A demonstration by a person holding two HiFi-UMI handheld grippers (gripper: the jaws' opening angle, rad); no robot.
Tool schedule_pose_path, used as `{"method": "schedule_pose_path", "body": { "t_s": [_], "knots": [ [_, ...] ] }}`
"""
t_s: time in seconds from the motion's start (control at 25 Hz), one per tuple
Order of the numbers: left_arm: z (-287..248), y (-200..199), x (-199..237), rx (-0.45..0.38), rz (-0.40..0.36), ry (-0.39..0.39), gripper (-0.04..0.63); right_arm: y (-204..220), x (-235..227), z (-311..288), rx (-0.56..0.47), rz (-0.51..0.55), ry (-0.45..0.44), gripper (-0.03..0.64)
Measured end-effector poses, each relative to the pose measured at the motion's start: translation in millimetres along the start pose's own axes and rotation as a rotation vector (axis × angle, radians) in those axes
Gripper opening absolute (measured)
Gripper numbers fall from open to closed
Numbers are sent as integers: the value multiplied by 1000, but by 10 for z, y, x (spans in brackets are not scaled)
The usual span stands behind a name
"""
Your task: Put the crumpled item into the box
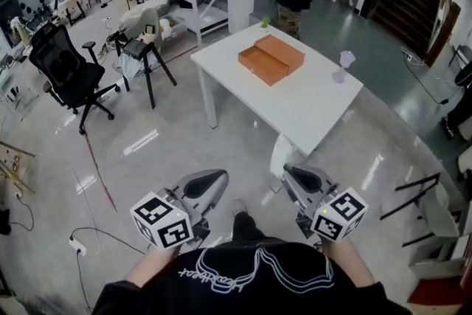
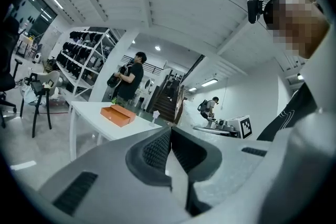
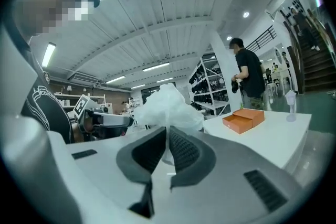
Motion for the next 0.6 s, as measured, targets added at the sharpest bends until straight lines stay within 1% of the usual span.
{"method": "schedule_pose_path", "body": {
  "t_s": [0.28, 0.44, 0.6],
  "knots": [
    [-336, -96, 523, 18, 34, -21, 6, -29, -481, -453, 18, -36, -3, 25],
    [-666, -188, 1045, 32, 70, -42, 6, -8, -929, -921, 51, -67, -11, 25],
    [-1089, -384, 1553, 44, 91, -60, 6, -52, -1391, -1405, 100, -75, -31, 25]
  ]
}}
Point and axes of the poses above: the fingertips, and each gripper's own axes: z backward along the fingers, x to its left, y out of its underside, the point moved 3 cm from there along z, backward along the fingers, and after that the axes turned 1 degree about x, right-handed, at the moved point
